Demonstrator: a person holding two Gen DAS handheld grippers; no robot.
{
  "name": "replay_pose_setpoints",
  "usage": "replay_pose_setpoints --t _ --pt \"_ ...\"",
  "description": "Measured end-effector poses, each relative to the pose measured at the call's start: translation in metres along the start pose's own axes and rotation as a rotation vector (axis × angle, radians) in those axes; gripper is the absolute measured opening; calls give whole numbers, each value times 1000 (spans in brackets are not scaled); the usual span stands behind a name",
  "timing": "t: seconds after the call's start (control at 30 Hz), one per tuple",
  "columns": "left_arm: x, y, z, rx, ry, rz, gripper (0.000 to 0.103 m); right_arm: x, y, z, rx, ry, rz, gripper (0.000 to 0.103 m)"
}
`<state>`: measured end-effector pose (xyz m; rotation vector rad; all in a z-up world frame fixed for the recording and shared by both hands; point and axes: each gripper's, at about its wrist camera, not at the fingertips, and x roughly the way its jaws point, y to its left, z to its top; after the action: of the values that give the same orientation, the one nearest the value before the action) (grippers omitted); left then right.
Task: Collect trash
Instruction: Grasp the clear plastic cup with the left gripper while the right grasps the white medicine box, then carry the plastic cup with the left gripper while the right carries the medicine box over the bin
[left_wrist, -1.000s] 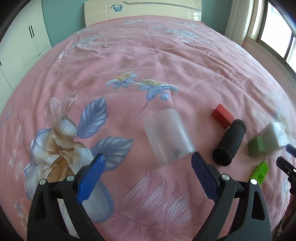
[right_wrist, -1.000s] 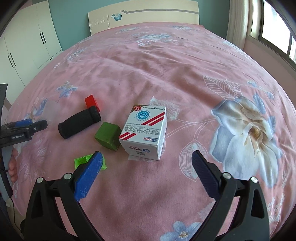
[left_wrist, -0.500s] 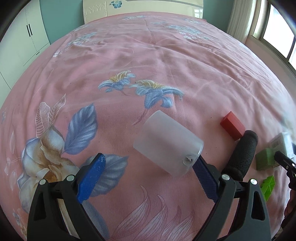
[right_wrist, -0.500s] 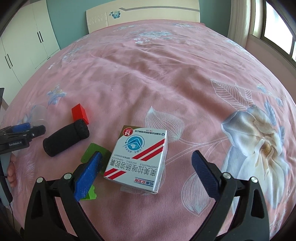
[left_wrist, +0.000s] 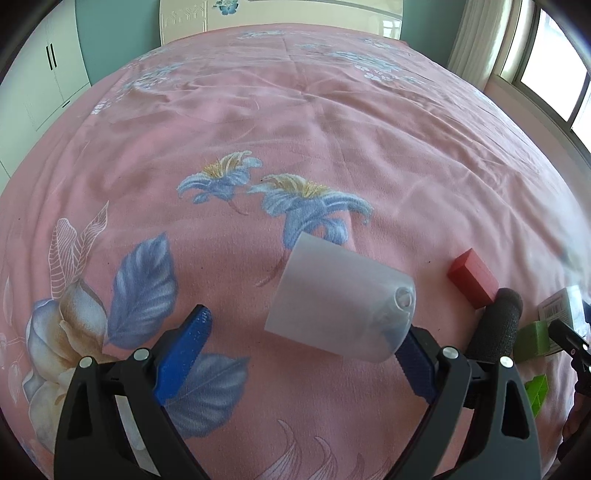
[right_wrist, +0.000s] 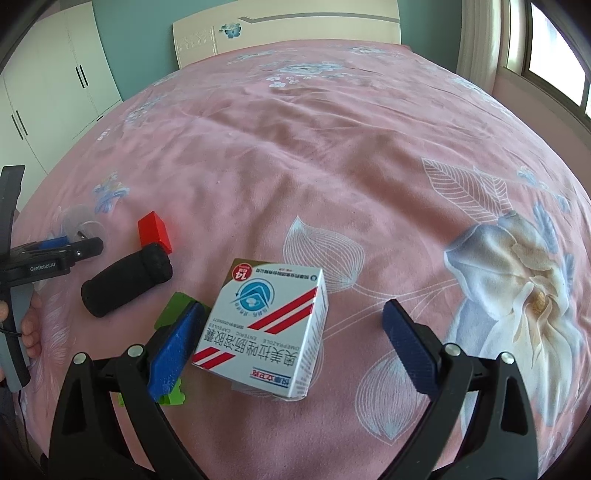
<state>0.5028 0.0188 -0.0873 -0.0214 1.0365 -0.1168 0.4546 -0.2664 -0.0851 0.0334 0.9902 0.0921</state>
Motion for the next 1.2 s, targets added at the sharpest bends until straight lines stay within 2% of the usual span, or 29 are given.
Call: replay_pose_setpoints --t 0.03,0.07,0.23,0.3,0.47,0.8,1.1,1.2 --pt "0 0 0 0 -2 -5 92 0 0 0 -3 0 -6 81" --pt "1 -1 0 8 2 -7 86 1 1 -1 -12 6 -18 70" --pt "-1 -5 0 33 0 -3 69 4 6 -5 -50 18 -35 64" --pt "-2 -5 1 36 1 -9 58 3 6 -5 -49 14 -29 55" --pt "-3 -6 -1 49 3 -8 58 2 5 -5 -50 20 -27 44" --pt "-15 -10 -19 122 9 12 58 -11 8 -20 -94 21 -39 43" --pt "-60 -17 -55 184 -23 -10 58 -47 0 -52 -99 3 -23 43" --pt "-76 -21 -69 218 -39 3 58 -62 -1 -63 -91 -8 -14 43"
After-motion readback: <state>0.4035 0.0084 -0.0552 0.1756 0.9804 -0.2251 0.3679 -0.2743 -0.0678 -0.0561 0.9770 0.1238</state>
